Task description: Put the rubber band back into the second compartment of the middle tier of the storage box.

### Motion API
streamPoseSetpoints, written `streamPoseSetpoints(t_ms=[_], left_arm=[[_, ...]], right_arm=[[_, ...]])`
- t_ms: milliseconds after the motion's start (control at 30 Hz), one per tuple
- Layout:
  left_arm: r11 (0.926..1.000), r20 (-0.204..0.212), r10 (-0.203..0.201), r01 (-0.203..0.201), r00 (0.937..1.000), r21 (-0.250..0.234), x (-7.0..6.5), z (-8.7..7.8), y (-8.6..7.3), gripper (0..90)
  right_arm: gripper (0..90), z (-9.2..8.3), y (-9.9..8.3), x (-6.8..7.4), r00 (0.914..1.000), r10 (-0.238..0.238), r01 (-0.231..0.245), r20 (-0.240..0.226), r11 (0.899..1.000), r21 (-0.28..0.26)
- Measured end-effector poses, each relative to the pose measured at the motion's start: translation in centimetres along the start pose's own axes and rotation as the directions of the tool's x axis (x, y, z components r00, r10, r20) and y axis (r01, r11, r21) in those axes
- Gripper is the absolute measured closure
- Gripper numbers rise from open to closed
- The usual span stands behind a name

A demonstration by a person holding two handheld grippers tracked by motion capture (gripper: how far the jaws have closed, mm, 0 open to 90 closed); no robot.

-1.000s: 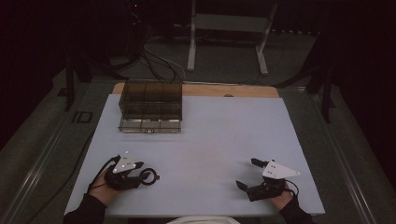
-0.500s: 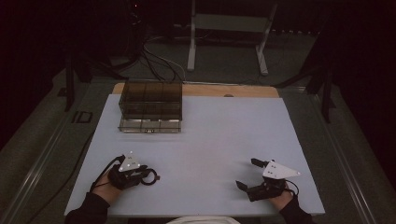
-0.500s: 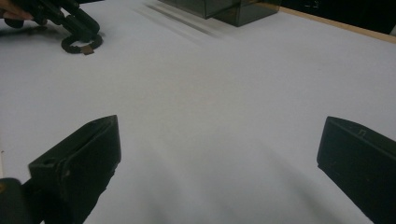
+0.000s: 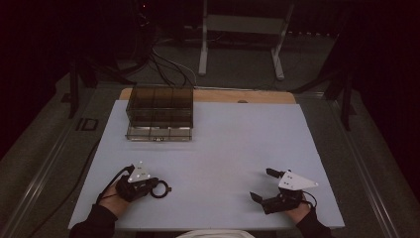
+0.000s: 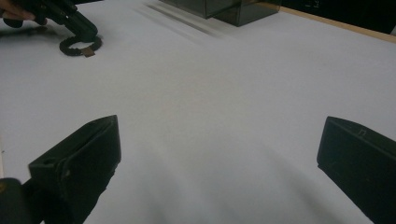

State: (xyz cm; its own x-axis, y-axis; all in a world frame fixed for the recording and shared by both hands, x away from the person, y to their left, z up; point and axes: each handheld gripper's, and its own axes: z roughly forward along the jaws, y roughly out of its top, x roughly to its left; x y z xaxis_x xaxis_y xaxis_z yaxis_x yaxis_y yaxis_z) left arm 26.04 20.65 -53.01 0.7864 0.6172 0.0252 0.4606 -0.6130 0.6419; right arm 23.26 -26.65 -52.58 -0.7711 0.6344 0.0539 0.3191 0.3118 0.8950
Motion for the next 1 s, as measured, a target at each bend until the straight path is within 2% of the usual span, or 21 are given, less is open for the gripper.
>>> streamPoseSetpoints(t_ms=[133, 233, 300, 533, 667, 1000], left_arm=[[1.0000, 0.002, 0.003, -0.003, 1.0000, -0.001, 0.0, 0.0, 0.0, 87.6], [0.9993, -0.012, 0.036, -0.036, 0.9993, 0.013, -0.2, 0.0, 0.2, 88.2], [0.9992, -0.008, 0.038, -0.038, 0.9993, 0.015, -0.2, -0.1, 0.3, 88.4], [0.9994, 0.008, 0.032, -0.032, 0.9995, 0.016, -0.4, -0.3, 0.5, 88.4], [0.9997, 0.033, 0.015, -0.015, 0.9994, 0.019, -0.4, -0.4, 0.8, 88.4], [0.9998, 0.036, 0.019, -0.019, 0.9992, 0.003, -0.7, -0.9, 1.5, 88.4]], right_arm=[[0.0, 0.1, 0.0, 0.0, 1.0000, 0.001, -0.001, 0.002, 1.000, 0.002], [0.0, 0.1, 0.0, 0.1, 1.0000, 0.003, -0.003, 0.002, 1.000, 0.004], [0.0, 0.1, 0.0, 0.0, 1.0000, 0.003, -0.003, 0.003, 1.000, 0.004], [0.0, 0.1, 0.0, 0.0, 1.0000, 0.006, -0.006, 0.004, 1.000, 0.002], [0.0, 0.1, 0.0, 0.0, 1.0000, 0.007, -0.007, 0.004, 1.000, 0.005], [0.0, 0.0, 0.0, 0.0, 0.9999, 0.007, -0.007, 0.010, 1.000, 0.004]])
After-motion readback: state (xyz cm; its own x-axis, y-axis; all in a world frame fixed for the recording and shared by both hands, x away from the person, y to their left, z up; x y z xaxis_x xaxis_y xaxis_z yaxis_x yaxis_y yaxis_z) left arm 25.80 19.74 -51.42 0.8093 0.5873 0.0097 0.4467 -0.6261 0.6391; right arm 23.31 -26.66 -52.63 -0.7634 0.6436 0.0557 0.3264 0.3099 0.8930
